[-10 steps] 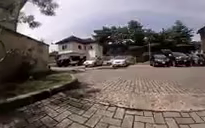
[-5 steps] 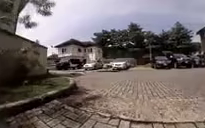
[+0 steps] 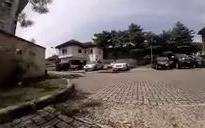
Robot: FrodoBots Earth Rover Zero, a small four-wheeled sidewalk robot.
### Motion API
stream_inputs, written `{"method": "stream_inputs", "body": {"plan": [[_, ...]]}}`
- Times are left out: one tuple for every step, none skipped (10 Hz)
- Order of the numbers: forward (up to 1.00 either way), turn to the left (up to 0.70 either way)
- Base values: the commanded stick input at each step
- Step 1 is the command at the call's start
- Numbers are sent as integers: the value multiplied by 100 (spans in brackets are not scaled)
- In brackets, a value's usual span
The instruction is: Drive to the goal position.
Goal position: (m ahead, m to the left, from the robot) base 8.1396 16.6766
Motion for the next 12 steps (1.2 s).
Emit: {"method": "stream_inputs", "body": {"plan": [[50, 0], [50, 0], [50, 0], [50, 0], [50, 0], [50, 0], [50, 0], [50, 0], [50, 0], [50, 0], [50, 0], [50, 0]]}}
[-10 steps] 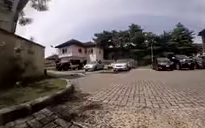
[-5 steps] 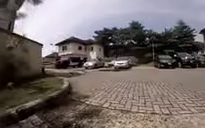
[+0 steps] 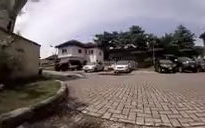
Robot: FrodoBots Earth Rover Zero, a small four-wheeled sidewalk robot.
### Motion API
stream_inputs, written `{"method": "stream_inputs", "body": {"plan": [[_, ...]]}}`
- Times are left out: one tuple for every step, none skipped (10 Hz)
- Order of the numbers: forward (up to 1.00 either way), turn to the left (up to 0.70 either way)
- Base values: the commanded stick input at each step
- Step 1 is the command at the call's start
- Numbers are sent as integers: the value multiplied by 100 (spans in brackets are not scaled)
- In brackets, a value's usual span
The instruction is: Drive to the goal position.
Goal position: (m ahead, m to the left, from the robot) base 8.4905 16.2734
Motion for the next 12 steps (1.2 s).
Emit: {"method": "stream_inputs", "body": {"plan": [[50, 0], [50, 0], [50, 0], [50, 0], [50, 0], [50, 0], [50, 0], [50, 0], [50, 0], [50, 0], [50, 0], [50, 0]]}}
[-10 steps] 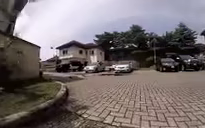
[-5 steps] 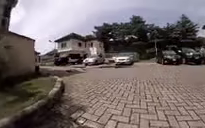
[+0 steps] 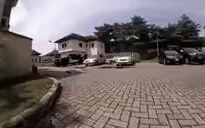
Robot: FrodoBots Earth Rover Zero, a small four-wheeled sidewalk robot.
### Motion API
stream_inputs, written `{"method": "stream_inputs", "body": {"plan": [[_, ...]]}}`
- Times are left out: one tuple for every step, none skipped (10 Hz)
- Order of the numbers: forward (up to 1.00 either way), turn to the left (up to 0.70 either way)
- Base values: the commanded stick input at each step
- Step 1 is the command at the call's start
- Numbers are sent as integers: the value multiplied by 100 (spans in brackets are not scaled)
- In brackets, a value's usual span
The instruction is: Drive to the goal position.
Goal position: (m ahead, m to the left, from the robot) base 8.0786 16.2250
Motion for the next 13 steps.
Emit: {"method": "stream_inputs", "body": {"plan": [[50, 0], [50, 0], [50, 0], [50, 0], [50, 0], [50, 0], [50, 0], [50, 0], [50, 0], [50, 0], [50, 0], [50, 0], [50, 0]]}}
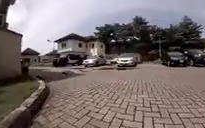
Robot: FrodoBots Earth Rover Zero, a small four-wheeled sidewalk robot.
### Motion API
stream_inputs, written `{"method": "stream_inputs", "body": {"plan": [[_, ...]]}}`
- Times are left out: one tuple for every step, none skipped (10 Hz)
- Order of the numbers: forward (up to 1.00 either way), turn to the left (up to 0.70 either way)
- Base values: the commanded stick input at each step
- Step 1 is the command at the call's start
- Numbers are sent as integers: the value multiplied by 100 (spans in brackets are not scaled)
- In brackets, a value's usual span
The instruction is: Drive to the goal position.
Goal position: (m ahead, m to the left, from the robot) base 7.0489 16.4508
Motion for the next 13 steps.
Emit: {"method": "stream_inputs", "body": {"plan": [[50, 0], [50, 0], [50, 0], [50, 0], [50, 0], [50, 0], [50, 0], [50, 0], [50, 2], [50, 33], [50, 50], [50, 50], [50, 50]]}}
